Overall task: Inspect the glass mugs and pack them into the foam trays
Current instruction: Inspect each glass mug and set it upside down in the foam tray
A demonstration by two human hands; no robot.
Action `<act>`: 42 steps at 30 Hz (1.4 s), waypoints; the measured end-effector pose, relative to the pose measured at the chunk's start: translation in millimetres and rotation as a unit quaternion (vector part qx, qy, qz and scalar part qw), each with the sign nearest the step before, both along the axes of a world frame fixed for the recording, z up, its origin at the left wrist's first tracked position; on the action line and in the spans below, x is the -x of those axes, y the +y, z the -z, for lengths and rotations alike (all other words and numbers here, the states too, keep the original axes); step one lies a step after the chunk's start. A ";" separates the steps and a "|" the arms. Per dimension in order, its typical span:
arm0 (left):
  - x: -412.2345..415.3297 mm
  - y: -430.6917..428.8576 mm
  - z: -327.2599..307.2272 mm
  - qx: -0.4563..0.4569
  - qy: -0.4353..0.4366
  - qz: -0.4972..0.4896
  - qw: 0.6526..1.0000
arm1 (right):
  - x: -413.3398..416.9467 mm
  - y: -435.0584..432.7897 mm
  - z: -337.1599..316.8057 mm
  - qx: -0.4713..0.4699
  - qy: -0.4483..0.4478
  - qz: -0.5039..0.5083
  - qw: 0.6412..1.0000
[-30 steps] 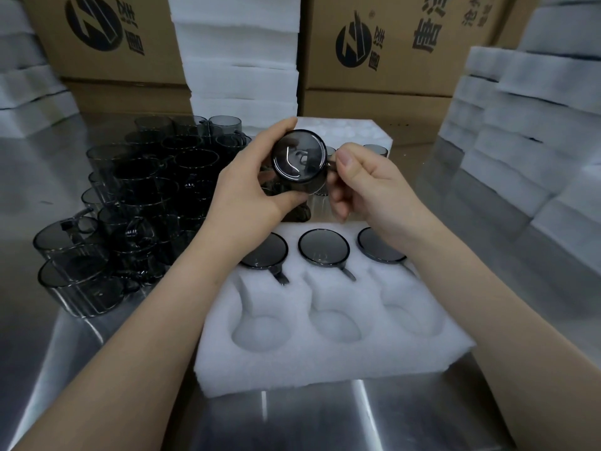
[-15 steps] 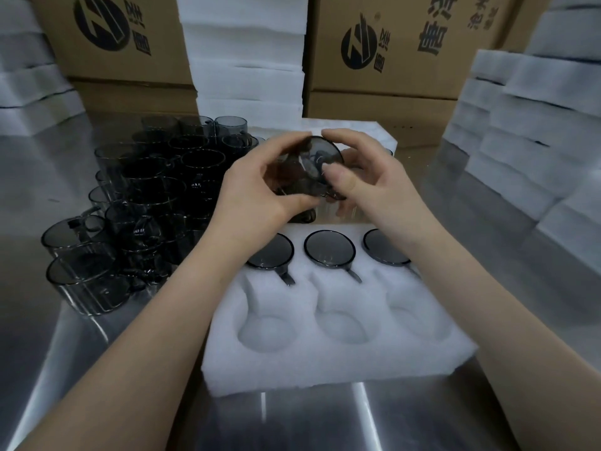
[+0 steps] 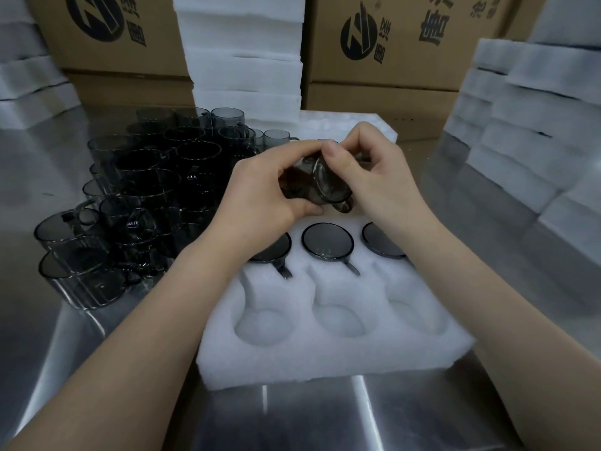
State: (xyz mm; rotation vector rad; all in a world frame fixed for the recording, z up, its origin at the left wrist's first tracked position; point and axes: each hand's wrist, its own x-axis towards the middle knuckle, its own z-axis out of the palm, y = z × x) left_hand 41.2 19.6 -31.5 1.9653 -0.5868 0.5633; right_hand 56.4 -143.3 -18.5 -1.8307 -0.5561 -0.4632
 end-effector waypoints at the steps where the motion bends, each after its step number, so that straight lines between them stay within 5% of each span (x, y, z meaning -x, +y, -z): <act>1: 0.0 0.2 0.3 0.004 0.001 0.004 1.000 | 0.0 -0.3 -0.9 -0.011 0.006 0.001 1.000; 7: -5.5 5.0 2.8 0.071 0.032 0.020 0.997 | -3.0 -8.9 -4.8 -0.118 0.199 -0.109 0.967; 12: -8.2 7.8 2.2 0.116 0.061 0.008 0.991 | -4.5 -14.9 -3.2 -0.128 0.217 -0.242 0.937; 20: -3.0 2.1 -0.7 0.021 0.047 -0.030 0.998 | -1.0 -6.6 1.0 0.036 0.092 -0.052 0.994; 28: 2.3 -0.4 -2.2 -0.004 0.018 -0.002 1.000 | 0.0 -0.7 -1.9 0.009 -0.020 0.034 0.999; 32: -0.1 0.4 -0.5 -0.019 0.002 -0.012 1.000 | 0.0 -1.5 -1.1 -0.019 0.042 0.018 0.999; 36: -1.1 0.7 1.6 -0.032 -0.014 0.001 0.999 | 1.8 -2.1 1.9 0.051 0.054 -0.022 0.997; 39: -2.3 2.3 2.9 0.002 -0.002 0.016 1.000 | 1.1 -0.8 -0.8 -0.036 0.087 -0.029 0.995; 42: -2.0 3.2 1.7 0.024 0.017 0.018 0.999 | -2.2 -1.5 -6.1 -0.145 0.214 -0.050 0.965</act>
